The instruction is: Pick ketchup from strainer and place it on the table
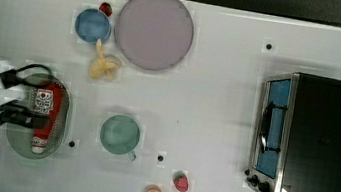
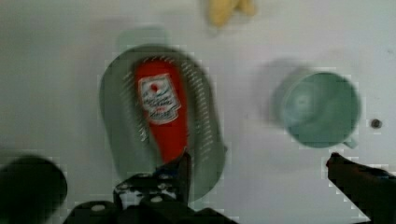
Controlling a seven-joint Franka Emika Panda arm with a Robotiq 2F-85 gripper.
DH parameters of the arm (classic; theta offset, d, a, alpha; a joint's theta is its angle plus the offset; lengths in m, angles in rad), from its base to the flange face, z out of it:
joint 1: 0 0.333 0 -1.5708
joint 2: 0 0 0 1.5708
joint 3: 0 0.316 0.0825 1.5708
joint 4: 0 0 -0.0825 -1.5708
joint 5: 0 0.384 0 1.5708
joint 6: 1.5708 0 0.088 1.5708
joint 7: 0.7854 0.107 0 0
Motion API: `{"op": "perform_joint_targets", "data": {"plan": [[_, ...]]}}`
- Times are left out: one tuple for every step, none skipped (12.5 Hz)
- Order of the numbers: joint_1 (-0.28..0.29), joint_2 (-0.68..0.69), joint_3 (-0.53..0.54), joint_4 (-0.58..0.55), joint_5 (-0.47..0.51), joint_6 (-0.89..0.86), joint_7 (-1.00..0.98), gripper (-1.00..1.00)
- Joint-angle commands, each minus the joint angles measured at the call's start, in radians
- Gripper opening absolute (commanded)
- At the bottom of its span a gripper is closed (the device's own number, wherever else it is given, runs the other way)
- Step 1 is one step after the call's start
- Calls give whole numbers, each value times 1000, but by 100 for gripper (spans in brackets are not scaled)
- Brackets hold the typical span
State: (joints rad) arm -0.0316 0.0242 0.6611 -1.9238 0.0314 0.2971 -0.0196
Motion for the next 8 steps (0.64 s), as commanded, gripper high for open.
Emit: {"op": "perform_joint_targets", "data": {"plan": [[2,36,66,-1,-5,45,39,100],[3,65,80,-20,-9,78,39,100],[7,93,89,-43,-21,121,39,100],[12,118,92,-67,-40,170,39,100],[18,142,92,-91,-68,223,39,100],[22,166,91,-115,-103,278,41,100],[24,191,91,-139,-134,331,43,100],[24,219,89,-161,-158,381,43,100]]}}
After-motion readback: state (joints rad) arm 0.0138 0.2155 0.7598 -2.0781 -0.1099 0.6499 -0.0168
